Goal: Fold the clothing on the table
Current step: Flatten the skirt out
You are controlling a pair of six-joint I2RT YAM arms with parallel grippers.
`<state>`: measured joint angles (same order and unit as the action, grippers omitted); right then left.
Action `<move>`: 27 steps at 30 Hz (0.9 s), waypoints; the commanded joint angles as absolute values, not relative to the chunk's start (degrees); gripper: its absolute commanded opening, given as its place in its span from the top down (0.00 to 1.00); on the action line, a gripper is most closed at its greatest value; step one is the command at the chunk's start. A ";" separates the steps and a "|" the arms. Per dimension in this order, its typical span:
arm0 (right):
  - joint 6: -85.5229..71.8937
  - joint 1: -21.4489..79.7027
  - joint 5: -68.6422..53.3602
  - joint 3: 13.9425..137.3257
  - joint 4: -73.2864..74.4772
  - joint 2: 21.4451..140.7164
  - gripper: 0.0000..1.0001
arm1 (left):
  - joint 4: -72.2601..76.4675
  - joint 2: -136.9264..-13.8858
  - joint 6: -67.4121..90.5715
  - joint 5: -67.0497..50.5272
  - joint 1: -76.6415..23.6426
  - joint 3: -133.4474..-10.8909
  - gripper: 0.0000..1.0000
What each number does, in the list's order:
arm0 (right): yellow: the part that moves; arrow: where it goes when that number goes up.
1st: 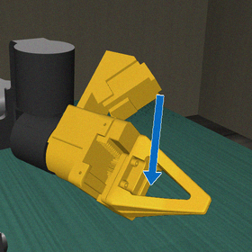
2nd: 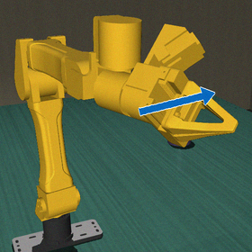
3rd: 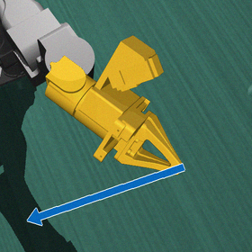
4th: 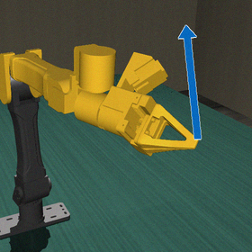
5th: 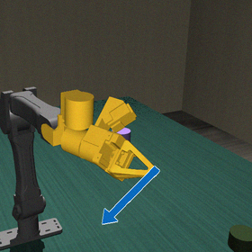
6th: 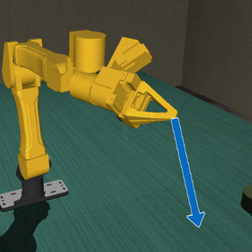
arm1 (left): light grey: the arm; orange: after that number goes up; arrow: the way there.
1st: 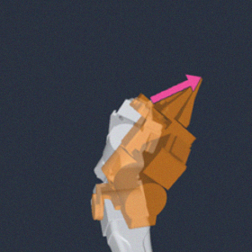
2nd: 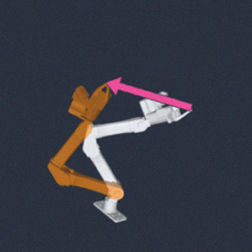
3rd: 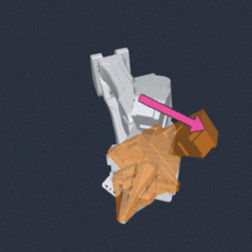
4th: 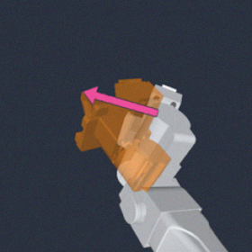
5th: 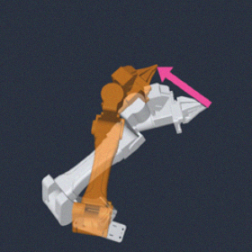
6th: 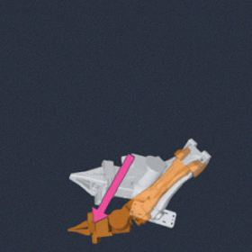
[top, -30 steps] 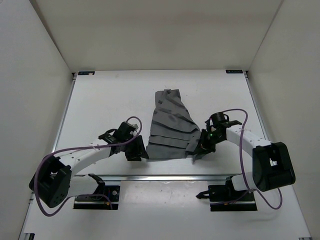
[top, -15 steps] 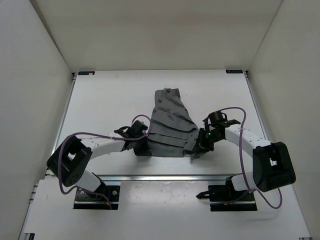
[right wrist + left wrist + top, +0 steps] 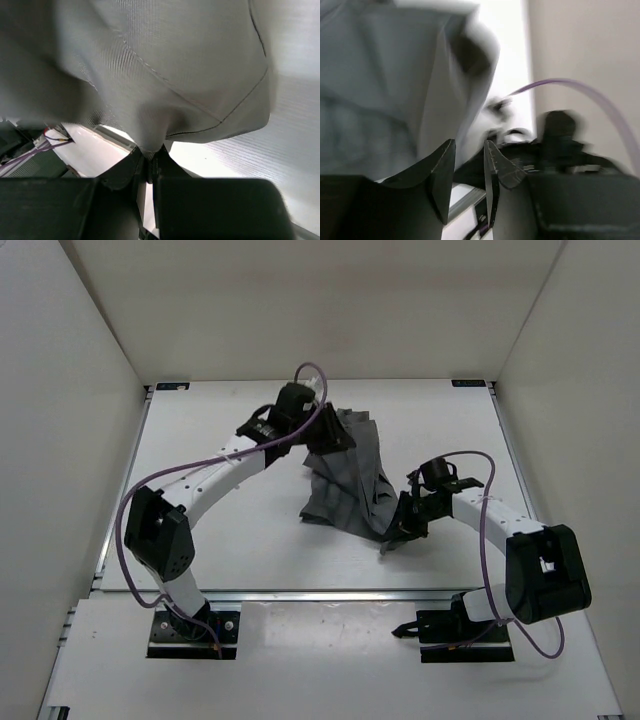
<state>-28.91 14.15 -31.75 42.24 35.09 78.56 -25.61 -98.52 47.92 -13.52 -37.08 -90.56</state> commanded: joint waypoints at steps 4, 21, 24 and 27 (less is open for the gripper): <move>-28.65 13.89 -32.08 39.82 35.07 78.13 1.00 | -18.10 -91.86 51.42 -16.88 -32.97 -63.66 0.49; -28.83 15.38 -32.34 39.55 34.72 79.54 1.00 | -15.99 -96.32 50.89 -8.97 -31.20 -56.42 0.39; -28.48 14.51 -32.43 40.07 35.16 79.10 1.00 | -15.91 -99.22 50.71 -9.58 -32.52 -56.60 0.50; -27.25 14.59 -34.70 41.82 34.89 79.28 1.00 | -13.98 -100.37 51.50 -12.47 -31.56 -57.64 1.00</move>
<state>-28.47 14.87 -32.49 39.66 34.85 79.55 -15.99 -100.51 51.31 -10.68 -31.90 -55.24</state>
